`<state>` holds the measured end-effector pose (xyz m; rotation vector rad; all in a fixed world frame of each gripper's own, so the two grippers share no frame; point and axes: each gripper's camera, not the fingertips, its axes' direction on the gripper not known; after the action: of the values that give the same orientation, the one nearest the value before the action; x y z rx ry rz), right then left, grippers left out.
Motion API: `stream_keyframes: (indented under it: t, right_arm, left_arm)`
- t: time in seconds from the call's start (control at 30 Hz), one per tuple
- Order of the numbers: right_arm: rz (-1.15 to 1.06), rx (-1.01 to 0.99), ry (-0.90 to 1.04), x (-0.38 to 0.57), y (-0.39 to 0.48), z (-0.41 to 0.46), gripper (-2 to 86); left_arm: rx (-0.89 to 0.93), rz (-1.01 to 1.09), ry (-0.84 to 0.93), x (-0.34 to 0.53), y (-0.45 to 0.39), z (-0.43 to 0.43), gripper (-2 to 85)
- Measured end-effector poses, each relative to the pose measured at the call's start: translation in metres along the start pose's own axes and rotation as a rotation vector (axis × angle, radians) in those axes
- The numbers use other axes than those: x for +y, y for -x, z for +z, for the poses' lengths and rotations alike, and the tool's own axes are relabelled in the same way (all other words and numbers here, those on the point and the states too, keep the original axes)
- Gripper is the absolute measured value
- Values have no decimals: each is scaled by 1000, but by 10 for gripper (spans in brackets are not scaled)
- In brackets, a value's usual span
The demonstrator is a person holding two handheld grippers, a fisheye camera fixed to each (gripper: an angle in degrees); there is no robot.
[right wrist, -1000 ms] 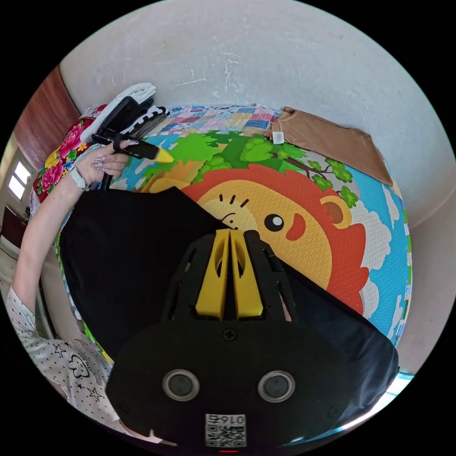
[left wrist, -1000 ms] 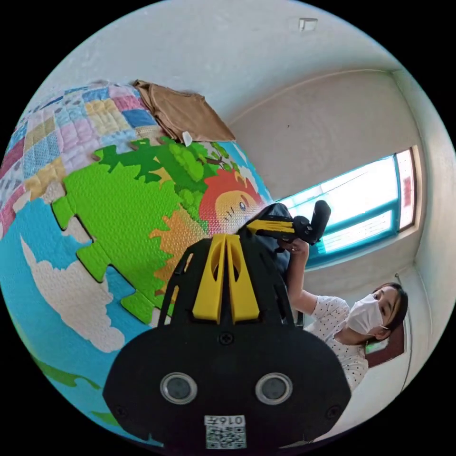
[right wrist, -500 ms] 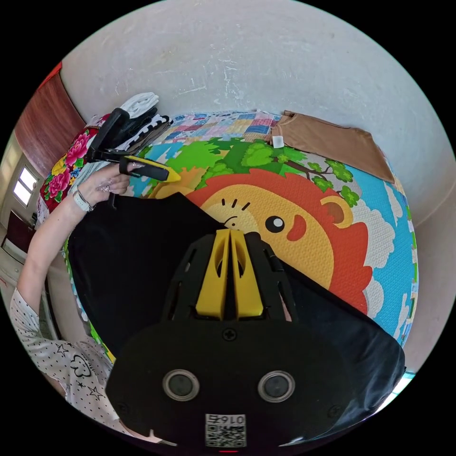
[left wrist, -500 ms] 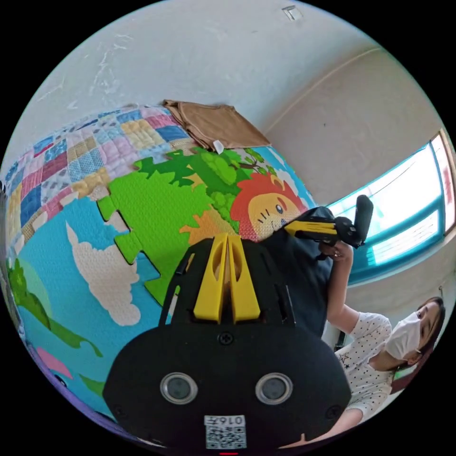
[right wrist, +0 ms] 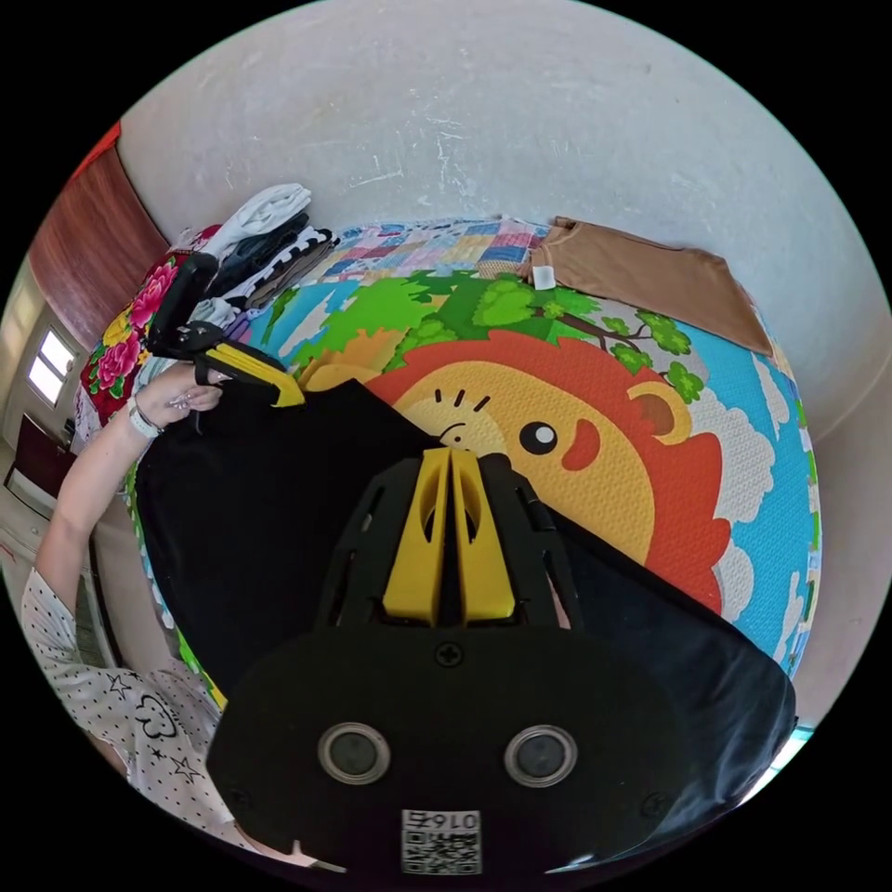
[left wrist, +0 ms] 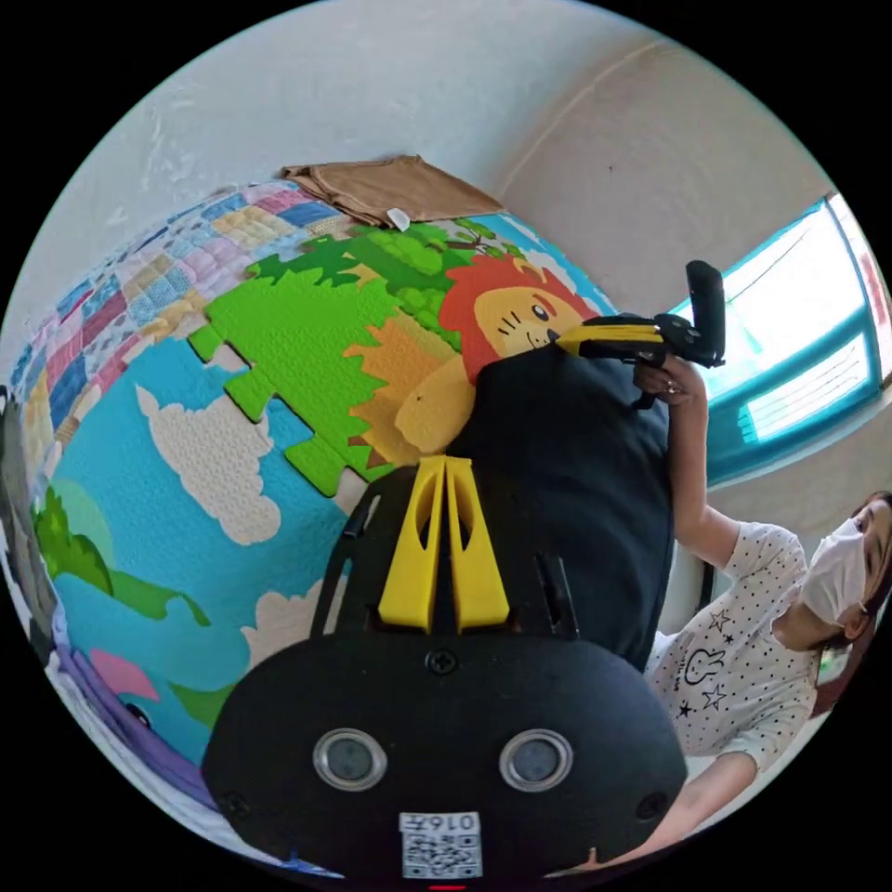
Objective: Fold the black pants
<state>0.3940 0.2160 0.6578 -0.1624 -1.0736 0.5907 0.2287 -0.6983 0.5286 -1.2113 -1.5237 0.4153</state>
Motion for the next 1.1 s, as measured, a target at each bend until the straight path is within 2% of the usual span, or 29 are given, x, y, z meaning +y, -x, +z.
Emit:
stream_keyframes:
  t: [0.07, 0.2, 0.33, 0.43, 0.5, 0.6, 0.7, 0.77, 0.87, 0.9, 1.0, 1.07, 1.1]
  right_arm:
    - [4, -12, 0, 15, -10, -6, -2]
    - [30, -26, -83, 43, -26, -25, 3]
    - [111, -84, -396, 93, -50, -80, 14]
    - [124, -117, -606, 139, -60, -130, 15]
    - [79, -106, -648, 166, -56, -158, 13]
    - [23, -53, -666, 217, -42, -209, 9]
    - [138, 157, -758, 291, -42, -262, 3]
    - [237, 391, -820, 357, -56, -291, 3]
    - [448, 630, -795, 435, -104, -315, 14]
    - [489, 641, -787, 450, -117, -320, 22]
    - [643, 493, -707, 519, -187, -338, 91]
    - [733, 159, -620, 560, -246, -338, 132]
    - [738, 78, -603, 569, -259, -335, 135]
  left_arm:
    - [-86, -51, -29, 30, -7, -11, -10]
    - [-84, -49, -123, 121, -70, -26, -10]
    - [-122, -24, -127, 209, -152, -1, -10]
    - [-249, 35, -112, 270, -220, 33, -10]
    - [-391, 50, -142, 307, -263, 55, -10]
    - [-414, 46, -165, 345, -295, 79, -10]
    - [-428, 2, -121, 374, -299, 109, -10]
    - [-386, -7, -171, 394, -298, 119, -10]
    - [-315, -33, -215, 423, -295, 132, -10]
    - [-290, -45, -238, 435, -293, 139, -10]
    - [-244, -74, -290, 464, -292, 154, -10]
    - [-240, -74, -307, 479, -295, 162, -10]
    - [-244, -69, -307, 487, -298, 168, -10]
